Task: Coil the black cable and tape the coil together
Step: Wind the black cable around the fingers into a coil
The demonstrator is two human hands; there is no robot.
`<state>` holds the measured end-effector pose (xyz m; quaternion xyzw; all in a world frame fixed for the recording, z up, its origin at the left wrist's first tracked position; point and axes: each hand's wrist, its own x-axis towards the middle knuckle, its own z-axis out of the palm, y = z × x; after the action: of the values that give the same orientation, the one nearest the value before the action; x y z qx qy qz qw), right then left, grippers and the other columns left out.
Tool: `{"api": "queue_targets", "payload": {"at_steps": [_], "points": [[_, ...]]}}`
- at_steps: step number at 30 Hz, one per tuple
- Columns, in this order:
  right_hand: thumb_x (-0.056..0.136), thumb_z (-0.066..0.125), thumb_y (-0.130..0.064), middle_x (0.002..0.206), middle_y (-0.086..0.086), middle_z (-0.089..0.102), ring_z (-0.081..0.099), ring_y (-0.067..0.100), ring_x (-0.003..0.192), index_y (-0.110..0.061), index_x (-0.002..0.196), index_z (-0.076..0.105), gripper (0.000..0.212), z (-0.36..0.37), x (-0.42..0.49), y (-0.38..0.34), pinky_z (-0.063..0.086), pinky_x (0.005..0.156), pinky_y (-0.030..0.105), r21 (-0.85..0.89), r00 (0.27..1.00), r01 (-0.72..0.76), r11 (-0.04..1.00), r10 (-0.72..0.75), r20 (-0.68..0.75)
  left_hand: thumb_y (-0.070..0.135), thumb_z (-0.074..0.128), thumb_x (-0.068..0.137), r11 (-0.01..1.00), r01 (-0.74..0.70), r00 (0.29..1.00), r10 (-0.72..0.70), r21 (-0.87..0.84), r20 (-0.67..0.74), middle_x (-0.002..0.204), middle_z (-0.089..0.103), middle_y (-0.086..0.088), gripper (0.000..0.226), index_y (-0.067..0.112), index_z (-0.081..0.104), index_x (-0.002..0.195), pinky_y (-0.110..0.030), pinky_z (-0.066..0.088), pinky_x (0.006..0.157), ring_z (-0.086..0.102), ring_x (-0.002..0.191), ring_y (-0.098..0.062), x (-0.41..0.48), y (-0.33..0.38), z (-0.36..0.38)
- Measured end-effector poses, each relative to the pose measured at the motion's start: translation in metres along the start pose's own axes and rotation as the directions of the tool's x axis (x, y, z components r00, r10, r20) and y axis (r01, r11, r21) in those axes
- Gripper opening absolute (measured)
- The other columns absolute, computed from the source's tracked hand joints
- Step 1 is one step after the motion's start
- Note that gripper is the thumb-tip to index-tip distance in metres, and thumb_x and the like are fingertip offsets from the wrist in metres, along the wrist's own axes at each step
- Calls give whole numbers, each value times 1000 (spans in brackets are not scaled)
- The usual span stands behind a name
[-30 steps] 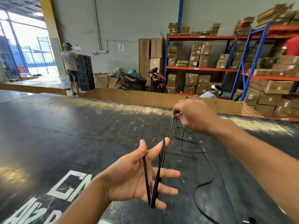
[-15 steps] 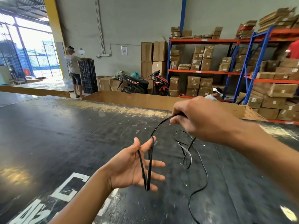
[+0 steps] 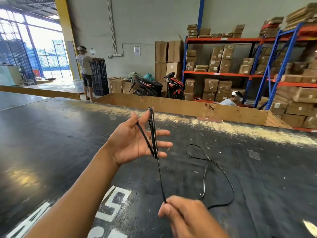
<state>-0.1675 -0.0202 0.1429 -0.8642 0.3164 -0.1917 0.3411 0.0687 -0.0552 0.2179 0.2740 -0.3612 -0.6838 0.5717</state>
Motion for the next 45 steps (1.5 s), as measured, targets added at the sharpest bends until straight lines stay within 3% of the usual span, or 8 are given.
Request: {"api": "queue_targets", "payload": {"at_steps": [4,9,14,18,24,27,31,45], "points": [[81,35,-60,68,-1,58,50,11,66,-35,85,56,33,28,1,27,38,63,18,53,999,-48,997,49,-12,69,19,94,1000,1,995,-3,19,100,148,41,-34,56,50,44,140,-71,48,87,45,129,-59,-4,-3,13],[94,43,-30,57,0,60,60,13,54,-26,85,57,17,19,24,57,52,63,29,31,993,-107,994,105,53,70,16,93,995,103,928,-94,-6,361,158,23,-29,57,53,26,147,-70,36,100,24,141,-55,-11,-18,28],[90,45,-17,71,-5,69,67,14,72,-30,70,58,28,-27,62,72,45,64,29,-174,997,-66,983,72,29,71,16,91,981,180,878,-195,77,437,160,19,-28,60,54,25,148,-67,38,101,22,142,-52,-24,-31,44],[89,50,-12,94,0,75,68,22,89,-24,89,68,22,-86,96,56,48,71,32,-377,998,8,926,-33,-59,72,17,88,956,257,868,-293,141,400,160,21,-26,61,55,27,146,-62,41,100,26,142,-49,-34,-49,48],[96,50,-12,93,7,74,67,23,81,-12,98,70,20,-159,121,8,57,73,42,-563,977,68,823,-171,-131,74,22,86,923,348,852,-385,164,356,153,37,-20,62,56,29,145,-62,39,99,24,140,-51,-34,-66,41],[96,49,-11,92,6,73,67,24,80,-14,98,71,21,-183,126,-12,54,69,35,-598,969,57,800,-189,-161,74,24,85,897,389,833,-441,212,334,153,35,-19,62,58,28,144,-59,43,97,23,142,-51,-30,-75,39],[92,50,-15,95,8,74,67,31,85,-19,97,71,22,-195,123,-32,56,78,47,-663,963,71,746,-224,-149,74,24,86,884,411,834,-464,225,298,157,31,-21,61,57,30,145,-58,46,95,25,141,-52,-21,-80,35],[96,51,-37,68,-3,65,57,16,60,-25,81,63,23,-154,45,-71,44,54,33,-627,979,154,763,-201,-5,71,26,89,984,169,983,-173,51,68,149,41,-30,57,52,45,139,-70,44,93,41,132,-58,3,-36,-10]]}}
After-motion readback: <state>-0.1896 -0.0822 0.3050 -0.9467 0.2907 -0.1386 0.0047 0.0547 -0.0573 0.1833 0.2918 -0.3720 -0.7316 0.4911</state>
